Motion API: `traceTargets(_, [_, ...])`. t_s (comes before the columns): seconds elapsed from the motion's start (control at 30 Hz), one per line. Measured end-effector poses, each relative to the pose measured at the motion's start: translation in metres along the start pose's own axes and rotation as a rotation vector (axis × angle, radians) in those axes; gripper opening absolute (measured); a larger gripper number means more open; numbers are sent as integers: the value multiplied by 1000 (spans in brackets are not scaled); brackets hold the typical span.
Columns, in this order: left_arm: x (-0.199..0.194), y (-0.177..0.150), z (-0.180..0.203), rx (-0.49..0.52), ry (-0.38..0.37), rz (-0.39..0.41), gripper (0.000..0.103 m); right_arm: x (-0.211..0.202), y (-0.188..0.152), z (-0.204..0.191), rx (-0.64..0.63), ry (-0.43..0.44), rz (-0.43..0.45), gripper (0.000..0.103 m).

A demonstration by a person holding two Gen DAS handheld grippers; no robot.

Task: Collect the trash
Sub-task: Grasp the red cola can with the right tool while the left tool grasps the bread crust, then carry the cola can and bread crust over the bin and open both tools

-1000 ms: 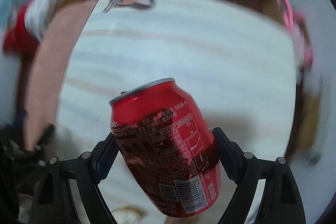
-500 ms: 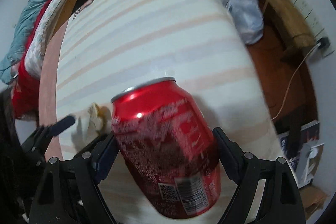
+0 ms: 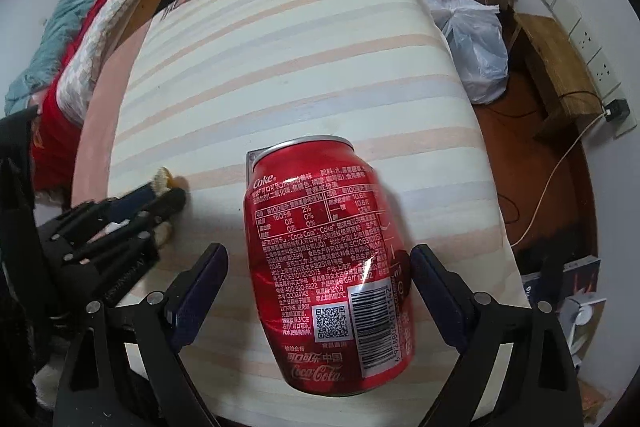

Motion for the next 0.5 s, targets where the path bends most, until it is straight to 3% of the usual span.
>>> traceTargets(0.07, [-5,-4,-9,-11,8,6,21,1,0,0,-18,-23,4,83])
traceTargets(0.23, [-31,-8,-27,-48,8,52,20,-4,-2,-4,-22,-20,19,82])
traceTargets(0.5, [-124,-7,-74,-127,-2,228,20,-50,0,-39,-50,38,110,82])
Point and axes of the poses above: each gripper's, at about its wrist camera, not at the fingertips, and x roughly the way its jaws point, z to its right, y to its top, the point moved 8 cm from there along x, roughly the way its jaws point, and after that the axes turned 1 degree about y, right-handed, at the moved point
